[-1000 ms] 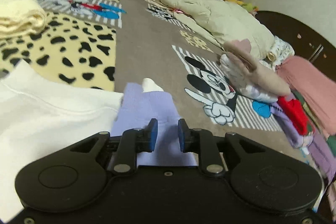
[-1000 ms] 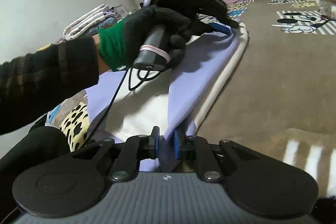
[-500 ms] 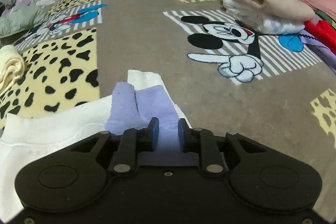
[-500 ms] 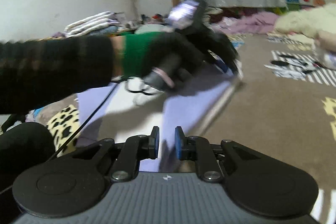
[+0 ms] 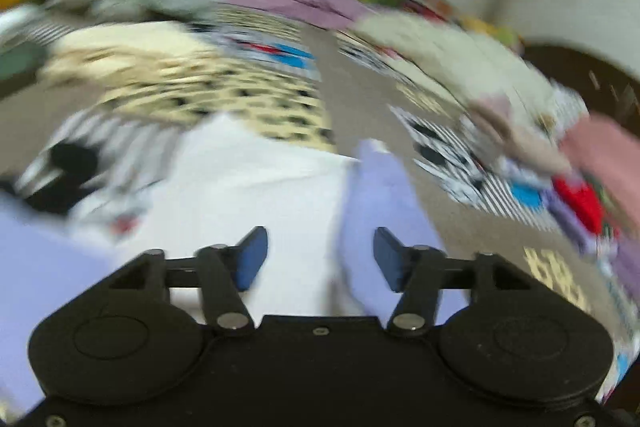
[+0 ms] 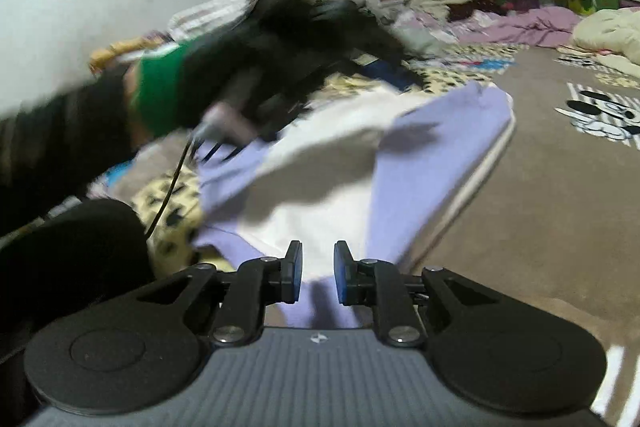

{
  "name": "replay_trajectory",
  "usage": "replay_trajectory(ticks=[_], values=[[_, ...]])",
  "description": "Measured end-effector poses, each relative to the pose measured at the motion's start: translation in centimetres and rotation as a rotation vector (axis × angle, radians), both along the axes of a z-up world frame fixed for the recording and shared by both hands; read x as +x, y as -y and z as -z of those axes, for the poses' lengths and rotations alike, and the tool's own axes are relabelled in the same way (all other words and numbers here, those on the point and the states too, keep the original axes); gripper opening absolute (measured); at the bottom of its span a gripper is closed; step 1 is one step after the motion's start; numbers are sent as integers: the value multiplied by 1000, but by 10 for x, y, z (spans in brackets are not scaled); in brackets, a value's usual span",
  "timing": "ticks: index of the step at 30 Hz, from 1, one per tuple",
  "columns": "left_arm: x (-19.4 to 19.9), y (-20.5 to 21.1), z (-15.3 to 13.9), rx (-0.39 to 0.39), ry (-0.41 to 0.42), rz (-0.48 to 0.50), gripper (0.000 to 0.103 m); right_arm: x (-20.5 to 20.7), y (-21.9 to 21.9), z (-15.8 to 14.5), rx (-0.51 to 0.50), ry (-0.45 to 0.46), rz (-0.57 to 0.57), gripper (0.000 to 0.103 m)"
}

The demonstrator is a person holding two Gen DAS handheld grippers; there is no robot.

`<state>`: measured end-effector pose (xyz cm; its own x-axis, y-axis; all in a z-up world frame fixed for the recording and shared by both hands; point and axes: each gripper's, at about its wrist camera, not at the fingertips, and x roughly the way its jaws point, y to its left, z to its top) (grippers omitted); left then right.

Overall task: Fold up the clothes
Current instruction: 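Open the left tool to release the lavender cuff, then grasp the other lavender cuff with the left tool and lift it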

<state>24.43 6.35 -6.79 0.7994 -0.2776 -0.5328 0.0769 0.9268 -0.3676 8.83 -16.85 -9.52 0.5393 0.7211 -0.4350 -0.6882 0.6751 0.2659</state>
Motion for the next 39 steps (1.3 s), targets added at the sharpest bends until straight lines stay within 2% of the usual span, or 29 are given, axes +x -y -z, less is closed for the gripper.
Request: replay_trajectory(ticks=[3,10,12,14,16,22,29,32,34,36,39], values=[[-23,-46,7,-72,-18,-120,58,-4,-1,-2,14,8,-9,23],[-62,-138,26,-168,-64,-400,58,-12,-25,0,-5,26,-3,26],[-71,-161,33,-187,-74,-490,58,-15,-36,-1,-16,43,-2,31],[-78,-179,39,-226,-78,-538,58,-18,-47,-2,-32,59,-2,37],[-85,-196,44,-274,-76,-574,58,-22,-59,-2,-54,74,-14,37],[-90,-223,47,-320,-41,-658,57,-34,-96,1,-134,96,-69,37],[-72,-238,52,-366,0,-692,53,-34,-106,2,-137,65,-34,42],[-62,-246,56,-386,1,-704,39,-29,-101,2,-121,47,4,43],[-53,-254,59,-413,-11,-702,22,-25,-94,2,-107,31,32,44],[-46,-260,63,-473,-14,-680,6,-23,-87,3,-95,19,58,45],[-45,-254,53,-529,51,-602,5,-19,-76,3,-76,3,95,46]])
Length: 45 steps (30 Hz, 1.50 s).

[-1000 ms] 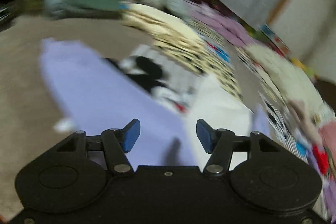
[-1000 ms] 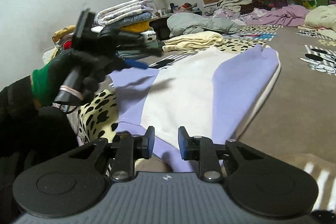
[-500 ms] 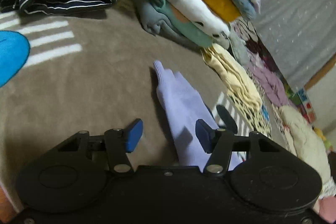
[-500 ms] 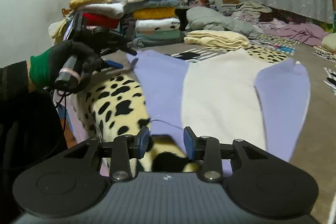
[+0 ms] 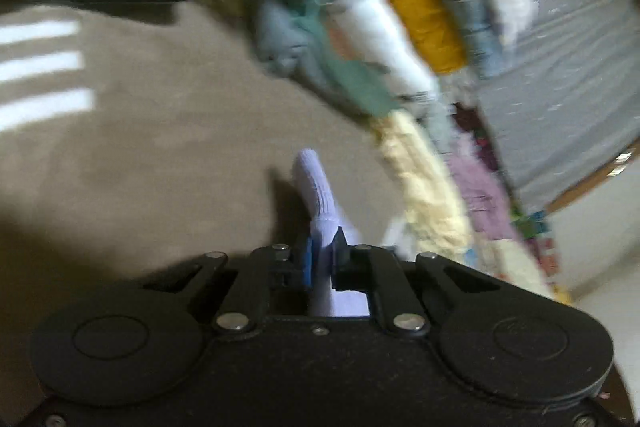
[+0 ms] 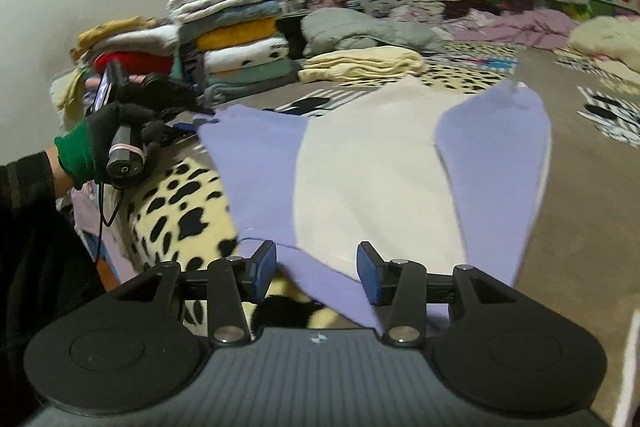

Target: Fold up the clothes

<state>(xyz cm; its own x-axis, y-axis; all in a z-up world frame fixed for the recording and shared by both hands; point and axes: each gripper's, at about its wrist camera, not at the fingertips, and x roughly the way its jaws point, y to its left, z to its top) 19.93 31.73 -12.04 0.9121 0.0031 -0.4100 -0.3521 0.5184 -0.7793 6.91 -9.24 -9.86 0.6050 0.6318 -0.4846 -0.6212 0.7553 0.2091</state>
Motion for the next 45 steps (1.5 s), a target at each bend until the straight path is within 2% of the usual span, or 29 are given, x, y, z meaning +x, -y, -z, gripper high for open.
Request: replay_trajectory(ticks=[2,8,14,20,23,27,29,30,31,32,33,36,40,45], values=[[0,8,-10,0,70,44,5,2,7,0,20,-9,18,46],[5,67,-47,87,216,217,5,12,27,3,134,-61,70,46],[10,153,-73,211,273,393,5,25,56,8,335,-147,134,46],[21,240,-79,336,271,541,5,36,96,20,609,-239,208,47],[27,280,-74,369,261,606,5,38,119,28,725,-263,262,48],[36,329,-61,435,236,681,5,39,145,41,841,-294,343,49],[43,353,-47,468,193,734,5,41,155,49,877,-310,379,49],[47,365,-40,486,163,786,8,42,160,52,892,-319,395,50],[50,375,-32,508,126,843,23,43,164,56,904,-328,412,50],[51,381,-28,520,104,878,31,44,168,60,913,-336,430,52],[51,384,-25,525,93,908,41,46,171,64,919,-341,449,53],[42,363,-42,505,152,904,42,53,178,71,915,-346,500,53],[21,298,-66,482,171,761,42,69,177,73,872,-338,517,57],[-16,217,-73,543,116,598,46,98,166,70,833,-346,496,65]])
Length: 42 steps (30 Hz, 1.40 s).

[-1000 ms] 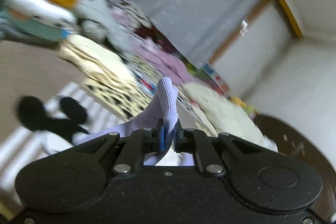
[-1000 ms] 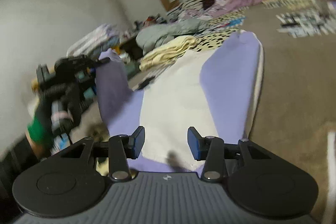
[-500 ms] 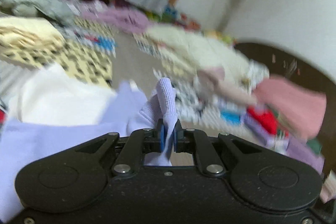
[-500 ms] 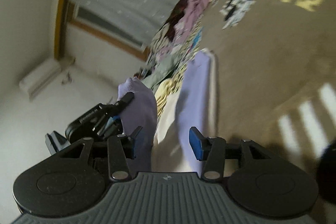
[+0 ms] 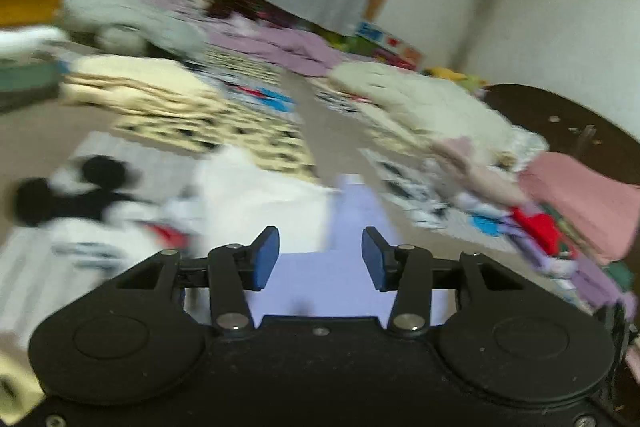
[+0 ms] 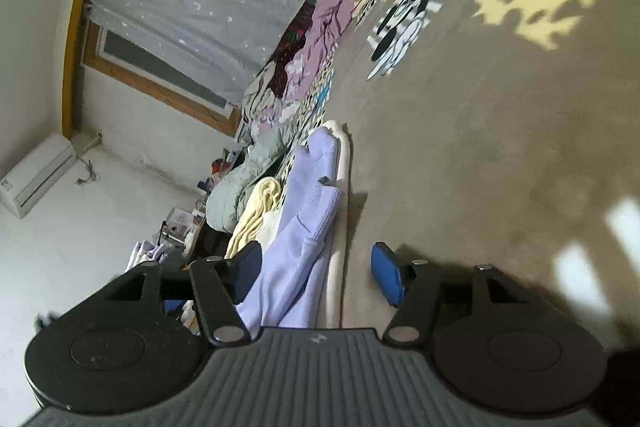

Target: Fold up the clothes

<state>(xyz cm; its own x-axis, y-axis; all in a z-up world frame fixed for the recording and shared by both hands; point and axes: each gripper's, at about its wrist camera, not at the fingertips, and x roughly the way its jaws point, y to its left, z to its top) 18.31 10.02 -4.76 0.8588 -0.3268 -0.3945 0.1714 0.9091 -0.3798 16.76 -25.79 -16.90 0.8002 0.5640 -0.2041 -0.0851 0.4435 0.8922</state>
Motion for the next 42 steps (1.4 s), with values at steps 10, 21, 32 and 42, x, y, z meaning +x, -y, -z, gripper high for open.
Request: replay_trajectory(ticks=[10,21,32,42], values=[[-59,-7,23,270,38,109,60,43,-44,-18,-195,16,-19,61],[-60,69,69,742,122,204,42,38,-53,-30,-285,75,64,10],[-60,63,69,779,143,193,9,34,-50,-48,-288,173,27,6],[-67,62,64,782,171,209,5,1,-25,-58,-191,193,42,6]])
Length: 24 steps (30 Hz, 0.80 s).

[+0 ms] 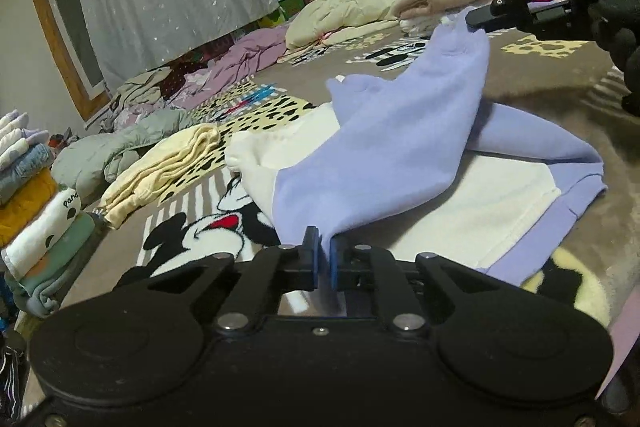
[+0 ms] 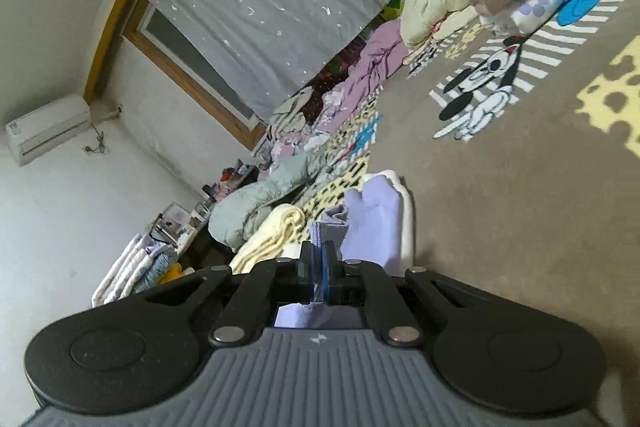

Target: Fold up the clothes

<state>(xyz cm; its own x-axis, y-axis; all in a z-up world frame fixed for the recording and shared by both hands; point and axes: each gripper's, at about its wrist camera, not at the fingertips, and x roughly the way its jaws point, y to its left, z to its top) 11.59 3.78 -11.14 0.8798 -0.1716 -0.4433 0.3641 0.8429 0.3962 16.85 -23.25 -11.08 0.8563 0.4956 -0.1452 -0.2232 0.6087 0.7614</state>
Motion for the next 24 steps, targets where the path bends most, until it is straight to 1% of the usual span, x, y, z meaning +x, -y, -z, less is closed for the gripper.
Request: replay_trajectory(ticks=[7,13,15,17,18,19,20,21,23,24], values=[[-6,2,-5,2,24,39,5,-16,7,-2,16,4,14,6],[-8,5,-7,16,30,71,5,-25,21,4,60,-24,57,6],[-8,5,-8,10,13,86,5,-27,26,5,69,-27,65,6],[-7,4,-10,-25,-48,125,5,-30,28,5,68,-22,63,6],[-7,0,-13,-59,-73,141,14,-31,28,4,62,-21,65,6],[-6,-4,-17,-103,-78,140,31,-31,28,4,47,-22,65,6],[-5,-11,-23,-156,-83,133,37,-30,26,5,25,-27,57,6],[-1,-22,-31,-242,-88,109,43,-26,23,8,19,-40,33,6],[13,-48,-45,-436,-97,44,43,-19,17,16,24,-77,-15,6],[27,-64,-51,-545,-107,-15,43,-17,13,20,15,-96,-22,6]])
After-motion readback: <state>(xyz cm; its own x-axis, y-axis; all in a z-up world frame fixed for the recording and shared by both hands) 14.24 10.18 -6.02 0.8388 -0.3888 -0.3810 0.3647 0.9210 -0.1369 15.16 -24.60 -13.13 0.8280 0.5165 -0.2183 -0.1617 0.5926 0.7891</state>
